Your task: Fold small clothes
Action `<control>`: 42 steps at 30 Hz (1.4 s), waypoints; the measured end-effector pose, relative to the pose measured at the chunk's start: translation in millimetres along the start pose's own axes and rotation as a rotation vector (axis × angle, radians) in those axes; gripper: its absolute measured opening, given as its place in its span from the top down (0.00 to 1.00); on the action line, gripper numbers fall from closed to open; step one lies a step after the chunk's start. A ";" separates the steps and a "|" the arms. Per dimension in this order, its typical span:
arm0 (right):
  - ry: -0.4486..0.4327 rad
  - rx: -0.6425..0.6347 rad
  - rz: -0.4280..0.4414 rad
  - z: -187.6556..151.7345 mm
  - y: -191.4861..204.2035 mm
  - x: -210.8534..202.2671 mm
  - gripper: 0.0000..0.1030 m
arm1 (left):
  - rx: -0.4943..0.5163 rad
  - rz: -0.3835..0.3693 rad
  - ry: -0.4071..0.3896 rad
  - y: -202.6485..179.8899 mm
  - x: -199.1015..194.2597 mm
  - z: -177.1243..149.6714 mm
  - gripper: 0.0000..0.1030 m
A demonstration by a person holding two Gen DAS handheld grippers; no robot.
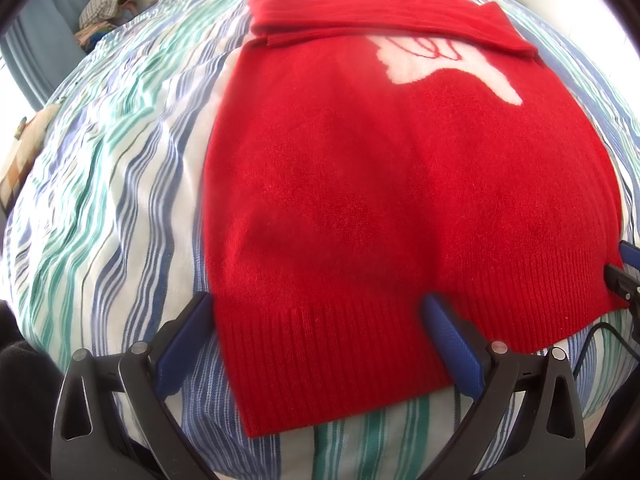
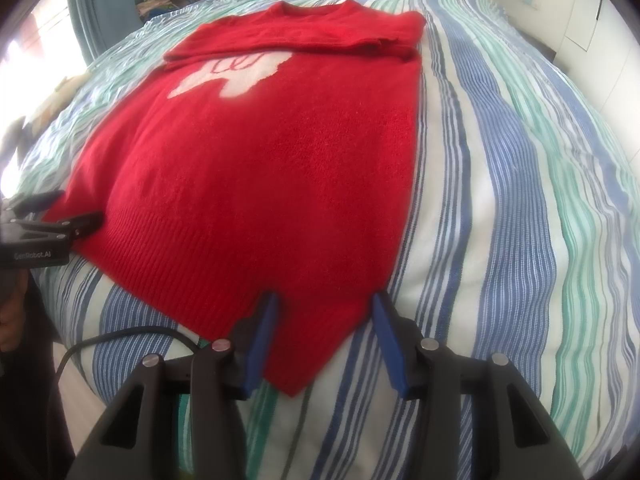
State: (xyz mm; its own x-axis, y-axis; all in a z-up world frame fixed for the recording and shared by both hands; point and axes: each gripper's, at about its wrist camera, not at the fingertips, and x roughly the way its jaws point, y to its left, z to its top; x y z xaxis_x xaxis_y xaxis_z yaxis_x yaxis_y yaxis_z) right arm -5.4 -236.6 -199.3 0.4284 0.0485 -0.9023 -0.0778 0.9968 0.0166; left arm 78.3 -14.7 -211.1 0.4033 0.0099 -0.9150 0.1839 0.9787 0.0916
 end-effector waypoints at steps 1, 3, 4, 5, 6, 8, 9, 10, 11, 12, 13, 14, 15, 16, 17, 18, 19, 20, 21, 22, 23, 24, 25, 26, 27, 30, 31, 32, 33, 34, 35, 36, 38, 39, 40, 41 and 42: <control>0.000 0.000 0.000 -0.1 0.0 -0.1 0.53 | 0.000 0.000 0.000 0.0 0.0 0.0 0.01; 0.000 -0.001 0.000 0.1 0.1 0.0 0.53 | 0.000 0.000 0.000 -0.1 0.0 0.1 0.01; 0.000 0.000 0.000 -0.2 0.1 -0.1 0.53 | 0.000 0.000 0.000 -0.1 0.0 0.1 0.01; 0.000 0.001 0.000 -0.1 0.0 -0.1 0.53 | 0.000 0.000 0.000 -0.3 0.1 0.0 0.01; 0.000 0.000 0.000 -0.2 0.2 -0.1 0.53 | 0.000 0.000 0.000 -0.1 0.0 0.2 0.01; 0.000 0.000 0.000 -0.4 0.3 -0.1 0.53 | 0.000 0.000 0.000 -0.3 0.1 0.1 0.01; 0.000 0.000 0.000 -0.4 0.3 -0.1 0.53 | 0.000 0.000 0.000 -0.1 0.0 0.2 0.01; 0.000 -0.001 0.000 -0.7 0.5 -0.1 0.53 | 0.000 0.000 0.000 -0.5 0.2 0.0 0.01; 0.000 0.000 0.000 -0.6 0.5 -0.1 0.53 | 0.000 0.000 0.000 -0.3 0.1 0.1 0.01; 0.000 0.000 0.000 -0.9 0.7 -0.2 0.53 | 0.000 0.000 0.000 -0.5 0.2 0.0 0.01; 0.000 -0.001 0.000 -1.1 0.9 -0.3 0.53 | 0.000 0.000 0.000 -0.6 0.2 0.0 0.01; 0.000 -0.001 -0.001 -1.0 1.0 -0.2 0.53 | 0.000 0.000 0.001 -0.5 0.1 0.3 0.01; 0.000 -0.001 -0.001 -1.2 1.1 -0.3 0.53 | 0.000 -0.001 0.002 -1.2 0.4 0.9 0.01; 0.002 -0.001 -0.001 -0.9 0.7 -0.1 0.53 | 0.001 -0.003 0.003 -1.4 0.7 1.1 0.01; 0.005 -0.001 -0.001 -0.3 0.4 0.0 0.53 | 0.001 -0.006 0.004 -1.5 1.1 1.1 0.01; 0.013 0.001 -0.002 0.7 0.0 0.0 0.52 | 0.002 -0.009 0.005 -0.7 0.6 1.8 0.01; 0.025 0.005 -0.006 2.6 -0.1 -0.6 0.52 | 0.001 -0.011 0.005 -0.1 0.6 2.0 0.01; 0.040 0.008 -0.013 4.9 0.2 -1.3 0.52 | 0.001 -0.011 0.004 0.9 0.9 2.5 0.01; 0.053 0.007 -0.022 6.8 0.9 -2.4 0.52 | 0.001 -0.011 0.003 2.1 1.0 3.2 0.01; 0.062 0.005 -0.034 8.4 2.2 -4.2 0.52 | 0.000 -0.012 0.002 2.8 0.6 3.4 0.01; 0.067 0.001 -0.048 9.8 3.8 -6.8 0.52 | 0.000 -0.013 0.001 3.0 0.8 3.6 0.01; 0.070 -0.007 -0.065 11.0 5.6 -9.5 0.52 | -0.001 -0.016 0.001 4.0 0.4 3.7 0.01; 0.072 -0.019 -0.084 11.5 8.4 -12.6 0.52 | -0.003 -0.019 0.001 4.9 0.2 4.1 0.01; 0.070 -0.031 -0.098 12.2 10.7 -15.7 0.52 | -0.005 -0.022 0.001 5.5 0.3 4.5 0.00; 0.068 -0.045 -0.113 12.7 12.9 -18.8 0.52 | -0.006 -0.024 0.000 8.1 -1.7 4.4 0.00; 0.059 -0.080 -0.155 14.3 18.0 -27.0 0.51 | -0.012 -0.033 -0.005 11.3 -3.8 5.6 0.01; 0.054 -0.086 -0.166 15.2 18.7 -29.5 0.51 | -0.013 -0.037 -0.006 12.9 -4.9 5.9 0.01; 0.050 -0.090 -0.176 16.3 18.8 -31.4 0.51 | -0.014 -0.041 -0.008 14.1 -5.8 6.1 0.01; 0.046 -0.093 -0.184 17.2 18.7 -33.3 0.51 | -0.016 -0.046 -0.009 15.4 -6.7 5.9 0.01; 0.042 -0.095 -0.194 17.1 20.9 -35.6 0.51 | -0.018 -0.049 -0.009 16.4 -6.8 6.1 0.01; 0.038 -0.098 -0.206 17.7 22.0 -37.7 0.48 | -0.018 -0.051 -0.008 17.8 -6.8 6.0 0.01; 0.034 -0.101 -0.216 18.4 22.6 -38.9 0.46 | -0.017 -0.051 -0.009 18.8 -6.7 5.8 0.01; 0.024 -0.108 -0.233 19.9 23.7 -40.7 0.45 | -0.013 -0.045 -0.011 19.4 -6.3 5.5 0.01; 0.021 -0.110 -0.239 20.6 23.5 -41.6 0.45 | -0.010 -0.040 -0.012 19.1 -6.8 4.3 0.01; 0.019 -0.111 -0.244 20.9 23.8 -42.5 0.45 | -0.008 -0.036 -0.013 19.0 -6.4 4.2 0.01; 0.017 -0.110 -0.250 20.6 23.8 -43.8 0.44 | -0.007 -0.033 -0.015 17.7 -5.6 3.5 0.00; 0.014 -0.108 -0.258 20.4 23.5 -45.3 0.43 | -0.007 -0.032 -0.018 15.4 -4.2 2.2 0.00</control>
State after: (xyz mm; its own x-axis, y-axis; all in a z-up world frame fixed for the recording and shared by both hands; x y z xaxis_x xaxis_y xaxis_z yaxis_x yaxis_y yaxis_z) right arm -8.3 -214.1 -149.2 0.4339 -0.2082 -0.8766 -0.0636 0.9634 -0.2603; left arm 81.4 -0.1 -204.9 0.4132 -0.0250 -0.9103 0.1904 0.9799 0.0595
